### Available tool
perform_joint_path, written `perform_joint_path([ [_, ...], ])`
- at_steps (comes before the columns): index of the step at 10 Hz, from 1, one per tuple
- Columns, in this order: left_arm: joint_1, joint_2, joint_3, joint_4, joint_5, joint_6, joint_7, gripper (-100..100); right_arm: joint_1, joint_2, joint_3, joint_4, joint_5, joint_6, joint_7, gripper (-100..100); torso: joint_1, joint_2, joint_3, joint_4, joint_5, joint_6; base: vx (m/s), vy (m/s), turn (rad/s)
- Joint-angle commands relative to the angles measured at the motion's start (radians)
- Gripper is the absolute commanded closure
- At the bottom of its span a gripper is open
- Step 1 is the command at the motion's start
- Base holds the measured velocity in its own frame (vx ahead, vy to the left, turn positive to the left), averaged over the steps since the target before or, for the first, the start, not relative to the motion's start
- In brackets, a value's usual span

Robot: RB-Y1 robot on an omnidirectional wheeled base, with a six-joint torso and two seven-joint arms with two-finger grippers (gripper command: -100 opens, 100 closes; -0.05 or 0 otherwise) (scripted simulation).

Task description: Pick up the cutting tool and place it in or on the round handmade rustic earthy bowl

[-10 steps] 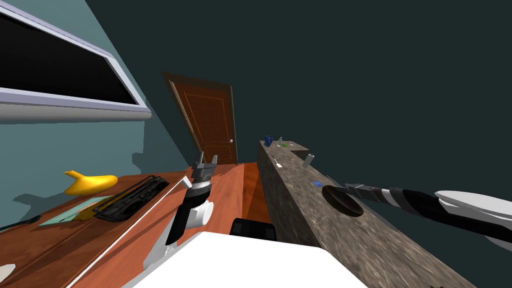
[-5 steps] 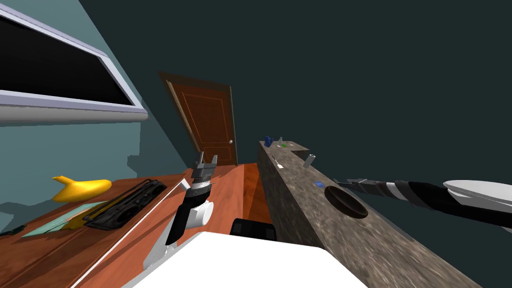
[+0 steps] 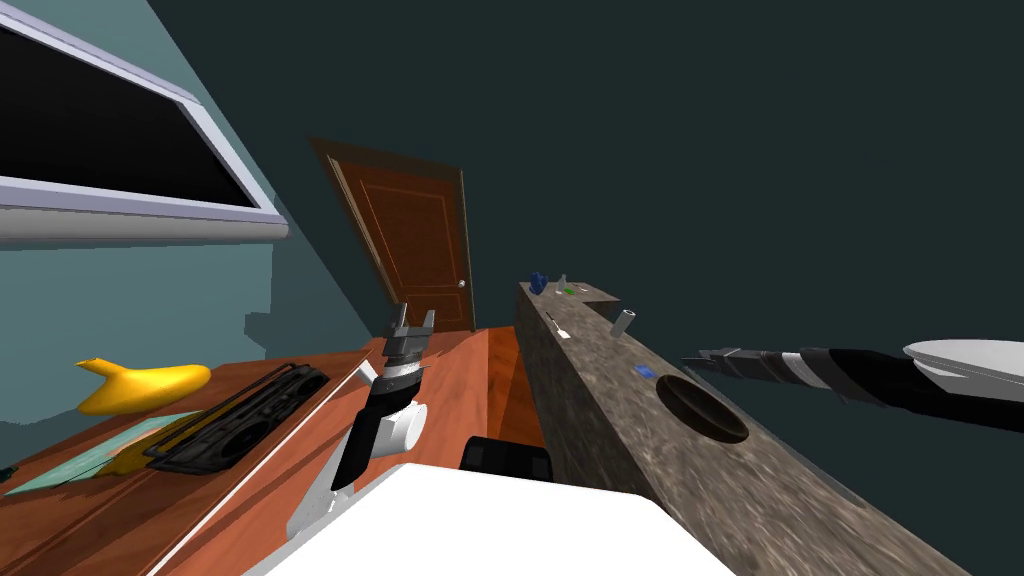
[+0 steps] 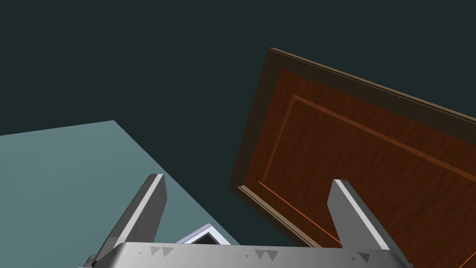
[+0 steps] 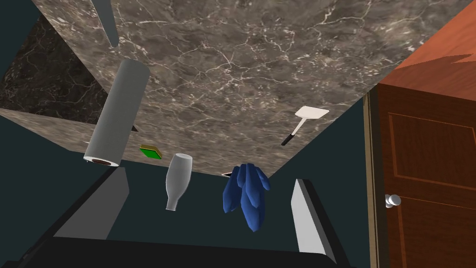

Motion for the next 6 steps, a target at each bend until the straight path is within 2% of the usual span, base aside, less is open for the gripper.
perform_joint_path([
  [1,0.0,0.0,0.0,0.0,0.0,0.0,0.0,0,0.0,0.0,0.0,0.0,0.0,0.0,0.0,0,0.0,0.0,0.0,0.0,0.0,0.0,0.0,0.0,0.0],
  [6,0.0,0.0,0.0,0.0,0.0,0.0,0.0,0,0.0,0.0,0.0,0.0,0.0,0.0,0.0,0,-0.002,0.001,0.001,0.0,-0.001,0.0,0.0,0.0,0.0],
])
